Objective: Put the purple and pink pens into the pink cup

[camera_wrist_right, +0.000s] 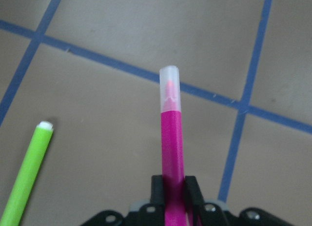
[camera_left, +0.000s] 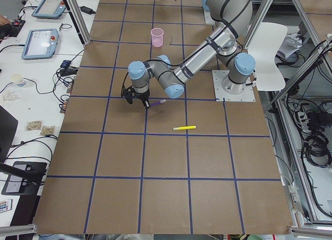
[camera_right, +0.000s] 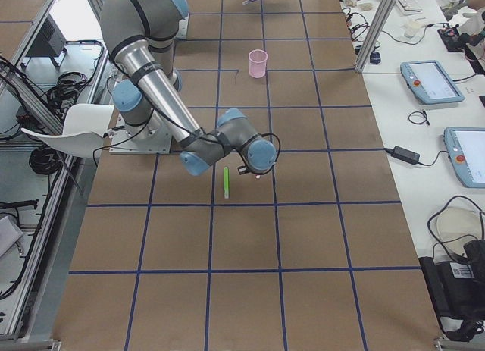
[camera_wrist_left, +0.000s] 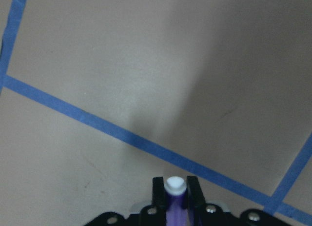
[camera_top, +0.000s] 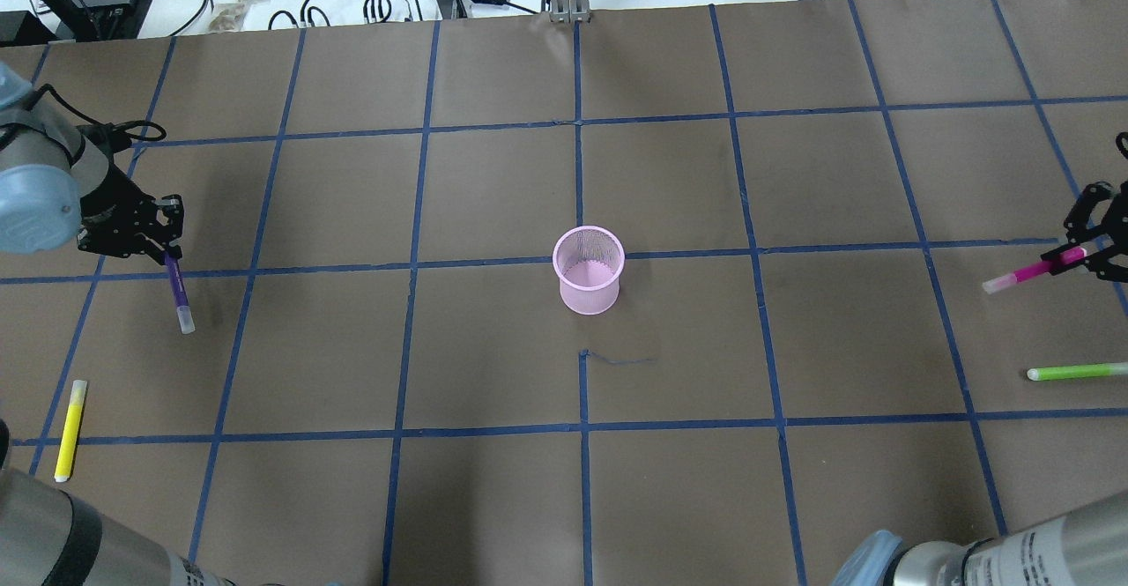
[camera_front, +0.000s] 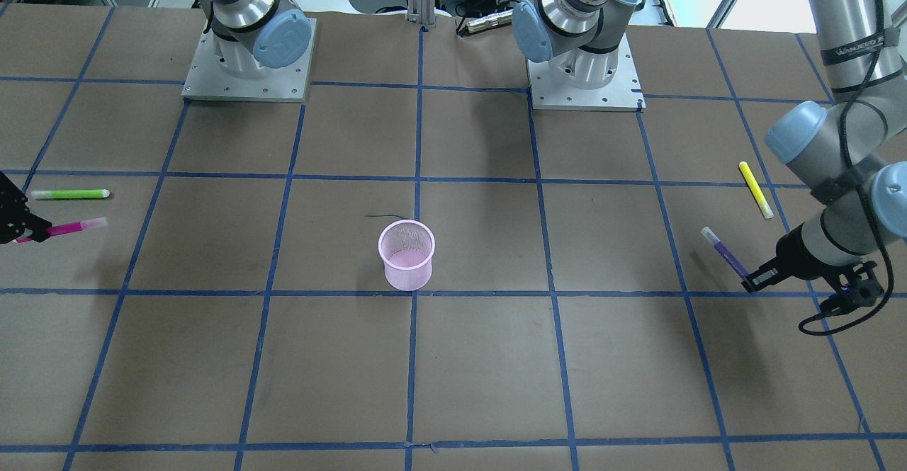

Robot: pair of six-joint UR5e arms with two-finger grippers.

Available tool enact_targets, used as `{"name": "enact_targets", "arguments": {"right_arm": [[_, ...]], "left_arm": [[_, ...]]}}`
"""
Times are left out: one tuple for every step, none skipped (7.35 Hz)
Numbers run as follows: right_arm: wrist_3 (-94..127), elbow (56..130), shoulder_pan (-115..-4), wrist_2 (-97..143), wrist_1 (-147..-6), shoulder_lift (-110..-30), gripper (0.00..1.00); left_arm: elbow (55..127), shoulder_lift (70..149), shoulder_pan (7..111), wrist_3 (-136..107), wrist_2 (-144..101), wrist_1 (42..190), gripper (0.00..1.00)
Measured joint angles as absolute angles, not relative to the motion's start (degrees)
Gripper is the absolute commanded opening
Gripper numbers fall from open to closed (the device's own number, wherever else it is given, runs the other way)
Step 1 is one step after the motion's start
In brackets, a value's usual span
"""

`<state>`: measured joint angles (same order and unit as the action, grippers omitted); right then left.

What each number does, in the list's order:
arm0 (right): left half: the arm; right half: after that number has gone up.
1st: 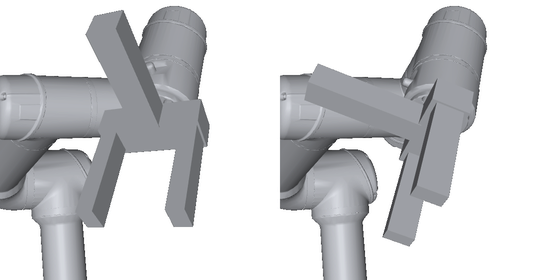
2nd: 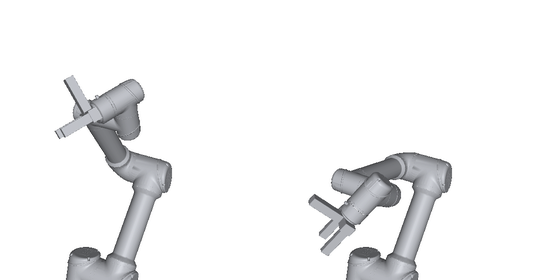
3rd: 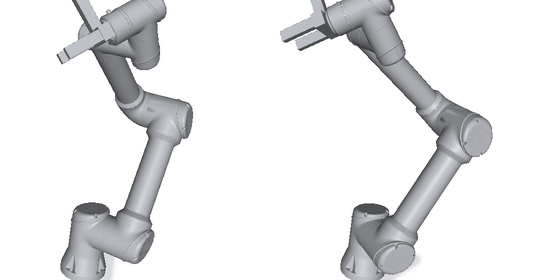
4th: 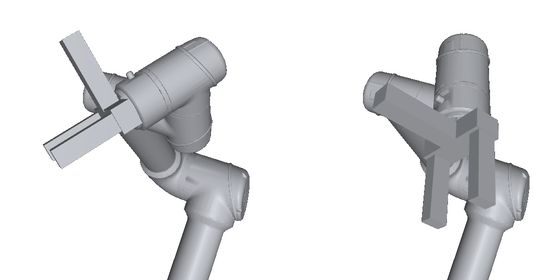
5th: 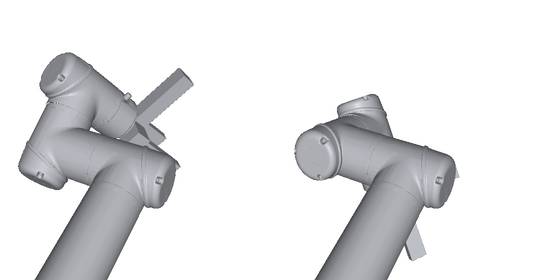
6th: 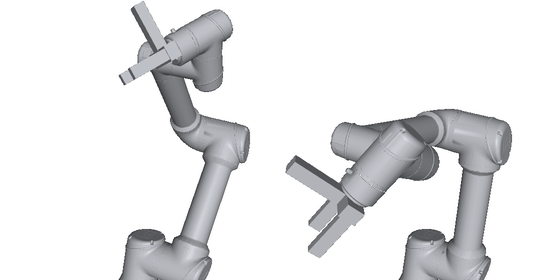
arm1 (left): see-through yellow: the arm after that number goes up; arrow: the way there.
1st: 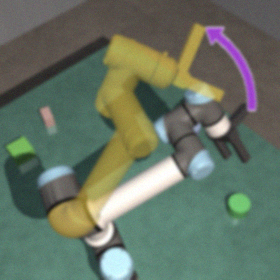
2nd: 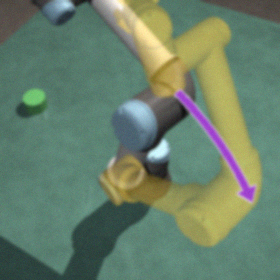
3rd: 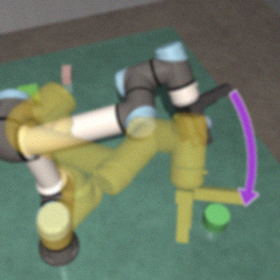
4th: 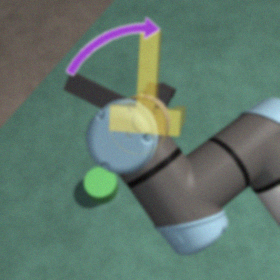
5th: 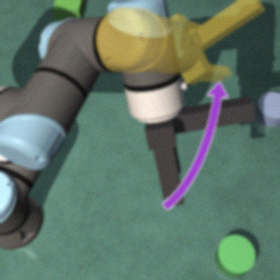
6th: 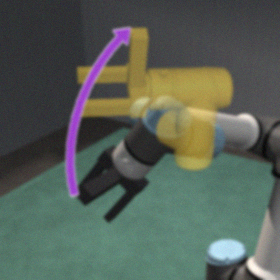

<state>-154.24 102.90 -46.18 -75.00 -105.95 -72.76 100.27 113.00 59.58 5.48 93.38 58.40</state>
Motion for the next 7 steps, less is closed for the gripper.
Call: {"name": "enact_targets", "arguments": {"right_arm": [[-147.76, 102.89, -51.57, -74.85, -106.04, -75.62, 0.0], [-140.32, 102.87, -57.5, -75.04, -106.27, -78.12, 0.0], [-131.88, 102.82, -63.71, -75.2, -106.74, -80.22, 0.0], [-123.19, 102.78, -70.01, -75.32, -107.81, -81.78, 0.0], [-115.33, 102.73, -75.94, -75.69, -109.6, -82.63, 0.0], [-108.32, 102.4, -81.79, -77.7, -111.97, -82.95, 0.0], [-102.32, 101.29, -87.62, -81.56, -113.86, -82.89, 0.0]], "left_arm": [[98.23, 111.85, 59.81, 5.46, 93.36, 60.49, 0.0], [96.8, 110.97, 60.33, 5.36, 93.35, 61.65, 0.0], [95.98, 110.1, 61.62, 5.14, 93.42, 62.11, 0.0], [95.63, 109.13, 63.15, 4.94, 93.63, 62.22, 0.0], [95.51, 108.31, 64.18, 4.77, 93.79, 62.26, 0.0], [95.48, 107.63, 64.74, 4.7, 93.83, 62.25, 0.0], [95.46, 107.09, 64.99, 4.67, 93.74, 62.22, 0.0]]}}
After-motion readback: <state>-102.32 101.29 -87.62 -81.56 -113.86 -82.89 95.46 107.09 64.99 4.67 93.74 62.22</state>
